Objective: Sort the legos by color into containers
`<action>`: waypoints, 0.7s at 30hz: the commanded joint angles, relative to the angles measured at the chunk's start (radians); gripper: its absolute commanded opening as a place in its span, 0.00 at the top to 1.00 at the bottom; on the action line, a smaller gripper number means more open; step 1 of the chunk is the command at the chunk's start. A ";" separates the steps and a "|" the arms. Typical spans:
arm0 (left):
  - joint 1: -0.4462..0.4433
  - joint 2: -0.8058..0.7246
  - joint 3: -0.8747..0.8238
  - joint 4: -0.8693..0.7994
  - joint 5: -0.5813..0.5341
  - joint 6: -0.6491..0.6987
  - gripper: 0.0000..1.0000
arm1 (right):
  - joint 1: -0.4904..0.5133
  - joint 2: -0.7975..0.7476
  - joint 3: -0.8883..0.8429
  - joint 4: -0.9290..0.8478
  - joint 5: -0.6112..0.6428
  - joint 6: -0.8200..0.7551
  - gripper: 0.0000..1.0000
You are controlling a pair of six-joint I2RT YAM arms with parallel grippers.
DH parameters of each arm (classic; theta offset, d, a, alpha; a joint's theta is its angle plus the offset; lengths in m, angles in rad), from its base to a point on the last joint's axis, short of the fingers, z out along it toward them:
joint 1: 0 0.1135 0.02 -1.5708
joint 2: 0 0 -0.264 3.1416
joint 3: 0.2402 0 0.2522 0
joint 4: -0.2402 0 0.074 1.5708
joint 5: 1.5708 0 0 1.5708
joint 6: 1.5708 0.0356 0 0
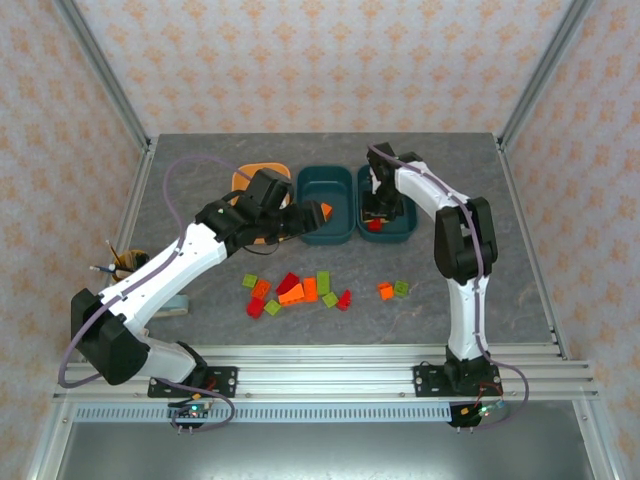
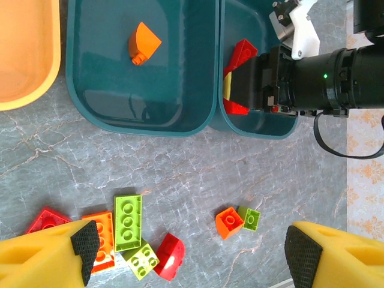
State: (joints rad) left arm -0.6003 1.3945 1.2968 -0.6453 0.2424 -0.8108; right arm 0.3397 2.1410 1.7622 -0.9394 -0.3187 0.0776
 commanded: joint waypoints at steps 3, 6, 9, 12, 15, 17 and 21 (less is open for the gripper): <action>0.009 -0.042 -0.031 -0.052 -0.080 -0.024 0.16 | -0.001 0.039 0.043 -0.043 0.018 -0.022 0.60; 0.008 -0.063 -0.043 -0.103 -0.115 -0.043 0.16 | -0.001 0.017 0.040 -0.036 0.039 -0.008 0.52; 0.009 -0.098 -0.069 -0.137 -0.147 -0.067 0.16 | 0.001 -0.019 0.055 -0.043 0.051 0.001 0.45; 0.010 -0.138 -0.097 -0.208 -0.207 -0.107 0.16 | 0.005 -0.081 0.080 -0.065 0.078 0.009 0.45; 0.053 -0.172 -0.155 -0.312 -0.243 -0.201 0.16 | 0.029 -0.182 0.070 -0.060 0.116 0.025 0.46; 0.110 -0.205 -0.232 -0.296 -0.201 -0.256 0.17 | 0.065 -0.274 0.012 -0.015 0.110 0.035 0.46; 0.220 -0.230 -0.351 -0.236 -0.142 -0.354 0.17 | 0.198 -0.485 -0.209 0.153 0.039 0.058 0.43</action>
State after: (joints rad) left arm -0.4294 1.1736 0.9985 -0.8581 0.0898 -1.0531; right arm 0.4442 1.7885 1.6547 -0.8734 -0.2504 0.1085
